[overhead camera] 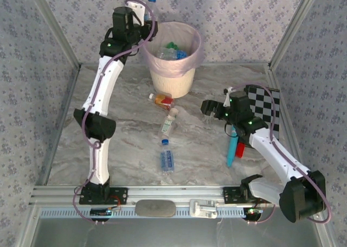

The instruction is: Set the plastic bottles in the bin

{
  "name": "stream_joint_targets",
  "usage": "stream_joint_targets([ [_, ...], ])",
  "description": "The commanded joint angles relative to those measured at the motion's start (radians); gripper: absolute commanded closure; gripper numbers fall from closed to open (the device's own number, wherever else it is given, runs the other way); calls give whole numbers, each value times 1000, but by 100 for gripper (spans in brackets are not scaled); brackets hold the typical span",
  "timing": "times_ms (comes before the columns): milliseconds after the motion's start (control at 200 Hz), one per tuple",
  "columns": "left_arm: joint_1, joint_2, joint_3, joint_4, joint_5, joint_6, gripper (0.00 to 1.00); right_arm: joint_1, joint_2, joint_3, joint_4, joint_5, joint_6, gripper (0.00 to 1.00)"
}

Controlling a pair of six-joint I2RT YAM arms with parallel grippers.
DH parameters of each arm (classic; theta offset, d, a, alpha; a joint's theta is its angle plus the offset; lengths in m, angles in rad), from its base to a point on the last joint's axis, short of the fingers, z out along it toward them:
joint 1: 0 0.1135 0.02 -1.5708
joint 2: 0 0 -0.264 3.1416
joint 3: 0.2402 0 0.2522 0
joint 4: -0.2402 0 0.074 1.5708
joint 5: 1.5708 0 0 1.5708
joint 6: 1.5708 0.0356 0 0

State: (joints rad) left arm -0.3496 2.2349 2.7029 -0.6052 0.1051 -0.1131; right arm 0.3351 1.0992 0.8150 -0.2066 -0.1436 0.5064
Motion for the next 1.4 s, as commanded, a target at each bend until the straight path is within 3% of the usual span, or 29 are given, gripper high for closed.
stream_joint_targets([
  [0,-3,44,73,-103,25,6,57,-2,-34,-16,-6,22,8,0],
  [375,-8,62,20,-132,54,-5,53,-3,-57,-31,-5,24,14,0],
  [620,-15,57,20,-154,45,-2,26,-3,-65,-38,-4,24,15,0],
  [989,-53,-33,-37,-170,6,7,15,21,-47,-66,52,39,51,0],
  [1154,-83,-200,-291,-56,-26,20,12,72,12,-62,92,62,74,0],
  [1394,-94,-588,-957,362,-41,-83,9,191,151,-24,153,96,114,0],
])
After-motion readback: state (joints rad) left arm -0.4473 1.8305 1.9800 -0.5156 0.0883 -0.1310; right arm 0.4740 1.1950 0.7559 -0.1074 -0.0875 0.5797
